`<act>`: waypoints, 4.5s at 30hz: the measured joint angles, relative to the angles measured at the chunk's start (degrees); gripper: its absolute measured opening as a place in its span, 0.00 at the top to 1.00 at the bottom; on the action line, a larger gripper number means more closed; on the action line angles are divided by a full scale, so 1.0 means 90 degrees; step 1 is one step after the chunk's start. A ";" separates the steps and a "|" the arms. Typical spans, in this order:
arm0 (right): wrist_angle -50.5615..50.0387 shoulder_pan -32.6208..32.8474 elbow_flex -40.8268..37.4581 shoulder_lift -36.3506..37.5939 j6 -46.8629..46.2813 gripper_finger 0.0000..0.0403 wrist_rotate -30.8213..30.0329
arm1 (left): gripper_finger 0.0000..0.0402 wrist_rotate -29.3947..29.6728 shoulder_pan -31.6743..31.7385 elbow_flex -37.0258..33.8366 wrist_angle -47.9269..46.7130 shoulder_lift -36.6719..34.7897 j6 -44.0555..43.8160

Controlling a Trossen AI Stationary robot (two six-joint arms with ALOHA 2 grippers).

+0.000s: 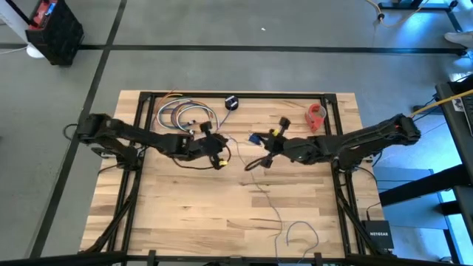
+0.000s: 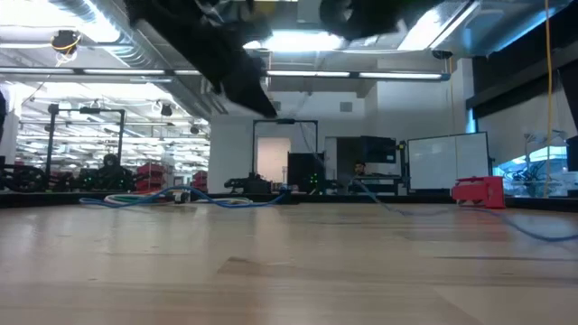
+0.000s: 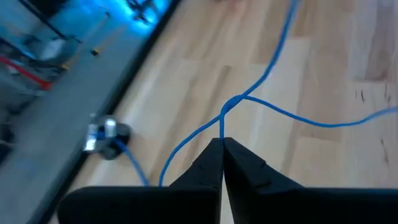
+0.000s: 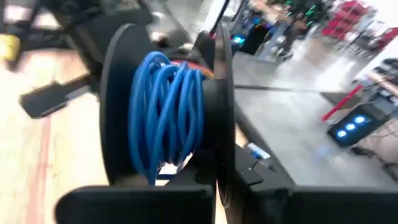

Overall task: Coil cords
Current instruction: Coil the blue wire onto the black spool

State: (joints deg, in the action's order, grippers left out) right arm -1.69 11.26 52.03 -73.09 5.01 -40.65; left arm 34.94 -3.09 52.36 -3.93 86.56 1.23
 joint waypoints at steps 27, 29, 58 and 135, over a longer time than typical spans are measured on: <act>-0.0830 0.0246 0.0002 0.0770 -0.0386 0.99 -0.0309 | 0.85 0.0867 -0.0880 -0.0238 -0.3952 -0.1778 -0.3327; -0.0802 0.0246 0.0002 0.0758 -0.0384 0.99 -0.0291 | 0.79 0.0850 -0.0886 -0.0238 -0.3949 -0.1734 -0.3380; 0.1937 0.0108 -0.0505 -0.0252 0.0444 0.99 0.1326 | 0.67 -0.0076 -0.1306 0.0253 0.0397 -0.1136 0.0826; 0.1110 0.0127 -0.0498 0.0820 -0.0137 0.76 0.2335 | 1.00 -0.1900 -0.0983 0.0277 0.2041 -0.0609 0.1850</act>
State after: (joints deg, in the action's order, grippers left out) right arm 8.30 12.40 47.55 -65.71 3.78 -19.63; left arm 17.84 -11.94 54.85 14.44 81.07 17.88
